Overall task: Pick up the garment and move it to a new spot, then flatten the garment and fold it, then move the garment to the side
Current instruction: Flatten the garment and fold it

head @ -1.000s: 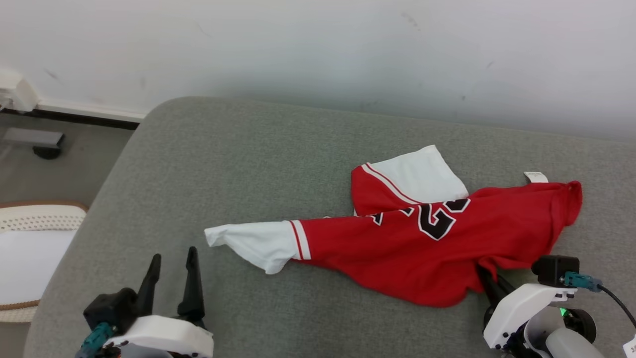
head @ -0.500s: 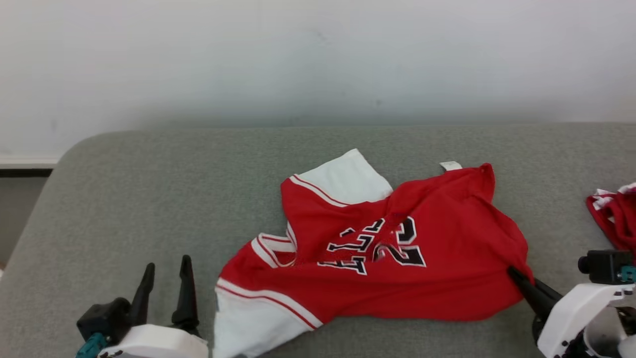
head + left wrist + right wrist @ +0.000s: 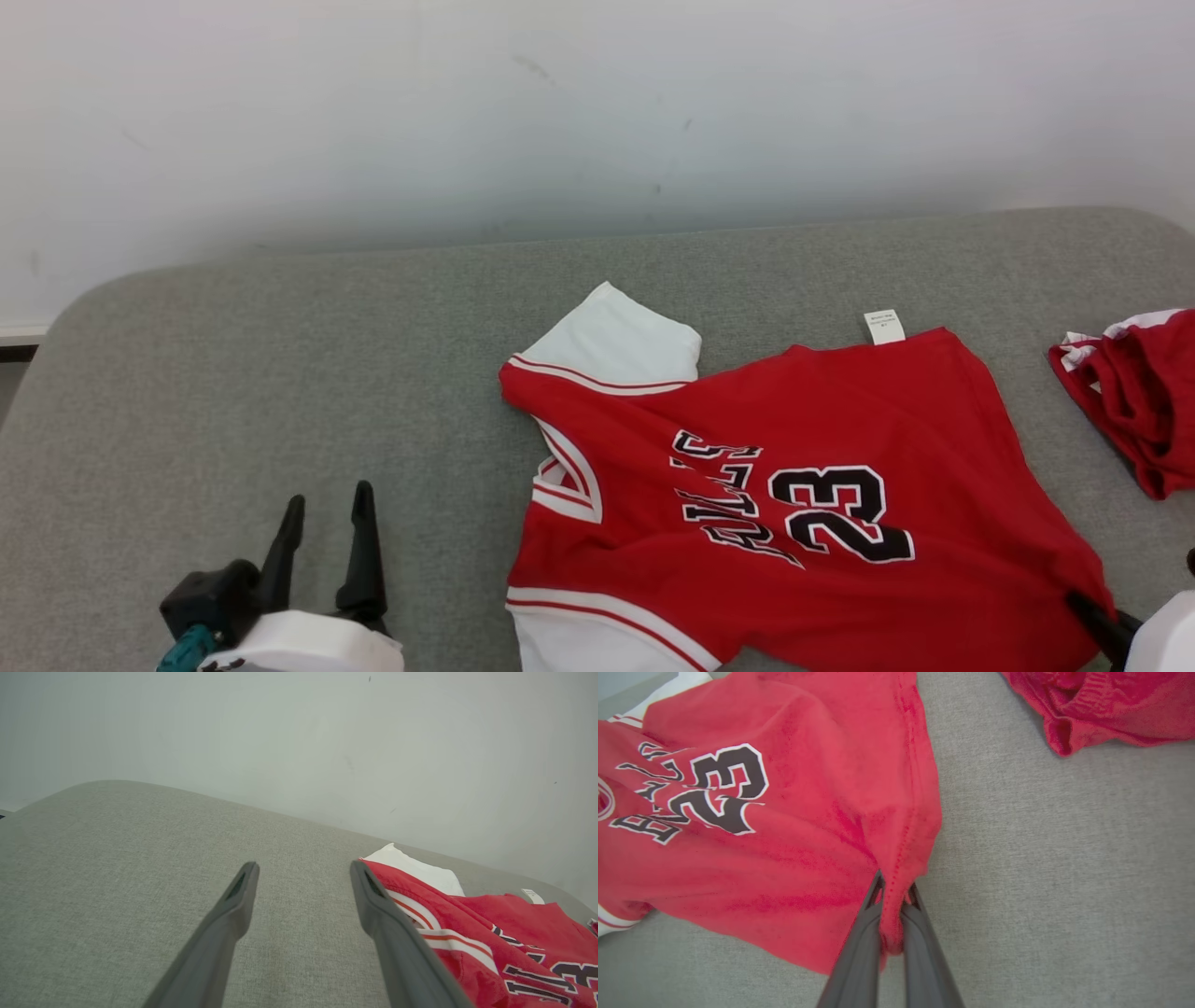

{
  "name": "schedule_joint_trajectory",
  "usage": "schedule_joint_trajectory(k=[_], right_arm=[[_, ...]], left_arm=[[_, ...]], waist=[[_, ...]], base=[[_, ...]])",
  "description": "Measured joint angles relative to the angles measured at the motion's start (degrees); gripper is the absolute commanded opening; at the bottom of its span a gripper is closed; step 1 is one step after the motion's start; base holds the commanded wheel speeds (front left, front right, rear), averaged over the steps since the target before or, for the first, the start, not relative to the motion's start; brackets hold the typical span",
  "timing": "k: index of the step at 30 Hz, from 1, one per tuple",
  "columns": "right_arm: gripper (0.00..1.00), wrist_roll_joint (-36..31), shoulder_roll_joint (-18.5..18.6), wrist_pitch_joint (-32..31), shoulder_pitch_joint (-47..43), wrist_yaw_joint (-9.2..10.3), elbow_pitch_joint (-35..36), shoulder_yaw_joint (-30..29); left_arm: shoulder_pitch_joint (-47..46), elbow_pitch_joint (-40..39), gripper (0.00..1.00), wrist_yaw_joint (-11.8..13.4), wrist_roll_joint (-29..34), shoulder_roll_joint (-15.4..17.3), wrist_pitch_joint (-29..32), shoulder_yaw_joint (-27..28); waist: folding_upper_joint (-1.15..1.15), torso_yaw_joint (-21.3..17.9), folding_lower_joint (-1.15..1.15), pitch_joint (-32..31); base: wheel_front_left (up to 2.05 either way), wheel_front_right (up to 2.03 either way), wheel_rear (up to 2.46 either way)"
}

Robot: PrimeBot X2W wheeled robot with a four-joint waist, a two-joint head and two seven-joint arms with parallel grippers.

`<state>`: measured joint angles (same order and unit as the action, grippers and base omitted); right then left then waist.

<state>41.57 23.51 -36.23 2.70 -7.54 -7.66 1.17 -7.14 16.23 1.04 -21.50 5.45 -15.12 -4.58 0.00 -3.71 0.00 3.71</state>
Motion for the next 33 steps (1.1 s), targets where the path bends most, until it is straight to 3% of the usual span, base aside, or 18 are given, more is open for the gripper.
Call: schedule_joint_trajectory(k=[1, 2, 9, 18, 25, 29, 33], right_arm=[[0.46, -1.2, -1.6, -0.7, -0.2, 0.0, 0.0, -1.0], [1.0, -2.7, -3.3, -1.0, -0.5, 0.0, -0.1, -1.7], [1.0, -10.6, -8.8, -0.5, -0.5, 0.0, 0.0, -6.4], [1.0, -21.9, -11.2, 7.1, -0.5, 0.0, 11.1, -11.5], [1.0, -27.8, -15.8, 22.9, -0.1, -0.01, 15.8, -10.1], [1.0, -28.5, -16.7, 33.3, -0.1, -0.01, 12.9, -6.6], [1.0, -28.0, -17.8, 39.2, -0.4, -0.01, 8.2, -4.9]], left_arm=[[0.0, 0.1, 1.0, 0.0, 0.1, -0.1, 0.0, 0.0], [0.0, 0.3, 1.0, -0.1, 0.1, -0.2, 0.0, 0.0], [-0.2, 1.3, 1.0, -0.8, 0.3, 0.1, 0.0, 0.7], [0.0, 1.0, 1.0, -0.5, 0.9, 0.0, 0.0, 0.8], [0.1, 0.3, 1.0, -0.3, 1.2, 0.2, 0.0, 0.5], [0.2, -0.2, 1.0, -0.2, 1.2, 0.3, 0.0, 0.2], [0.2, -0.6, 1.0, -1.0, 1.2, 0.3, 0.1, -0.6]], waist=[[0.0, 0.3, 0.0, 0.1], [0.0, 0.5, 0.0, 0.1], [0.0, 1.0, 0.0, -0.5], [0.0, -0.1, 0.0, -1.7], [0.0, -1.1, 0.0, -2.4], [0.0, -1.6, 0.0, -2.5], [0.0, -1.9, 0.0, -2.4]], base=[[0.0, 0.0, 0.0], [0.0, 0.0, 0.0], [0.0, 0.0, 0.0], [0.0, 0.0, 0.0], [0.0, 0.0, 0.0], [0.0, 0.0, 0.0], [0.0, 0.0, 0.0]])
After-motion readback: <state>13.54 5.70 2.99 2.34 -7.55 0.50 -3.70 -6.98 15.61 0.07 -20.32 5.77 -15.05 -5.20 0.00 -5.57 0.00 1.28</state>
